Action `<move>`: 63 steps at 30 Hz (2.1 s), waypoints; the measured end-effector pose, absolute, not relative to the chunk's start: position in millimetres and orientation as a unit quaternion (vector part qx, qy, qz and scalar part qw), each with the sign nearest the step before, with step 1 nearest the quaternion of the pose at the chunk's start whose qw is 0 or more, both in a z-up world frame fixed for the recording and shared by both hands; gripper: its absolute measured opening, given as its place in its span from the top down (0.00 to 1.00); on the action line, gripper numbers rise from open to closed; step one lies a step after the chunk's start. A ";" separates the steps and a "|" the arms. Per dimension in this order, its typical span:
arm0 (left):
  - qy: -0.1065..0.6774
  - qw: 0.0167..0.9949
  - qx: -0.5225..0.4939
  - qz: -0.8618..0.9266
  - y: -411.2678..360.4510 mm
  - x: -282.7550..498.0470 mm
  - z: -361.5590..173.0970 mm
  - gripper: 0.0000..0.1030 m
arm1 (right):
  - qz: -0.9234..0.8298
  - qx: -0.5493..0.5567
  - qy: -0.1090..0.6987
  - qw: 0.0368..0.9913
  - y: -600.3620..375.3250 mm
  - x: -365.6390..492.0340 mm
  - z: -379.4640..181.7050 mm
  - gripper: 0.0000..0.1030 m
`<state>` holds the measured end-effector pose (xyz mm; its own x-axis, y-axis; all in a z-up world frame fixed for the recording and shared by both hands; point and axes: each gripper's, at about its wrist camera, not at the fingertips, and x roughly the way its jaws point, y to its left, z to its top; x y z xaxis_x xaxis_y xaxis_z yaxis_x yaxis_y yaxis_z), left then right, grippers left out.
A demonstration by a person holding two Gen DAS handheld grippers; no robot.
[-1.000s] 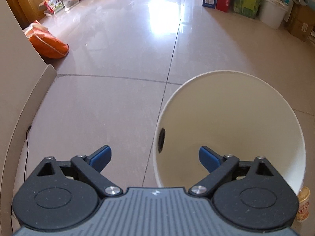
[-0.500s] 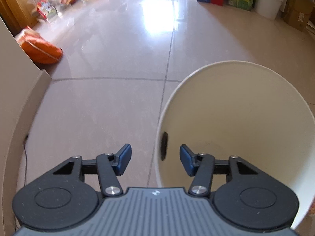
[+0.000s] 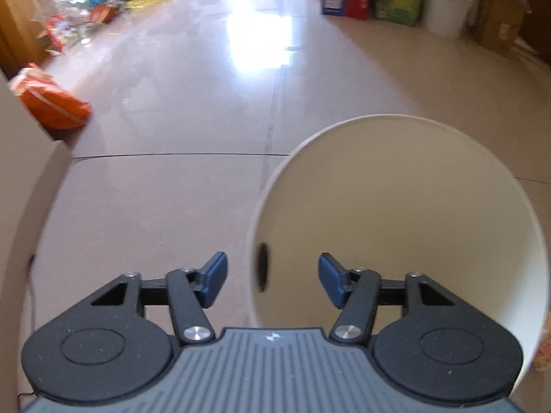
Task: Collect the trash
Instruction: 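Move the left tool to the bin rim and close on it, then grasp the orange peel half with the right gripper while left holds bin rim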
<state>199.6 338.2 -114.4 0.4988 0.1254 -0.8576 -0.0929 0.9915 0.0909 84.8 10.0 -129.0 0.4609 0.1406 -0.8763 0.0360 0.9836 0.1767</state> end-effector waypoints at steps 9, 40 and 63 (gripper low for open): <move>0.497 0.865 0.039 0.052 334.5 196.2 -118.5 0.18 | 0.030 0.086 0.522 0.848 9.7 85.8 -133.0 0.00; 0.496 0.861 0.064 0.085 335.2 204.1 -124.2 0.83 | 0.047 0.023 0.519 0.853 21.1 73.0 -157.2 0.00; 0.493 0.864 0.036 0.094 341.5 193.0 -121.1 0.87 | 0.087 -0.064 0.525 0.844 83.1 113.6 -280.3 0.00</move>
<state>193.0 341.5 -121.1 0.4951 0.1984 -0.8459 -0.1278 0.9796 0.1550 113.6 83.1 -280.2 0.4341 0.0794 -0.8974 -0.2146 0.9766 -0.0174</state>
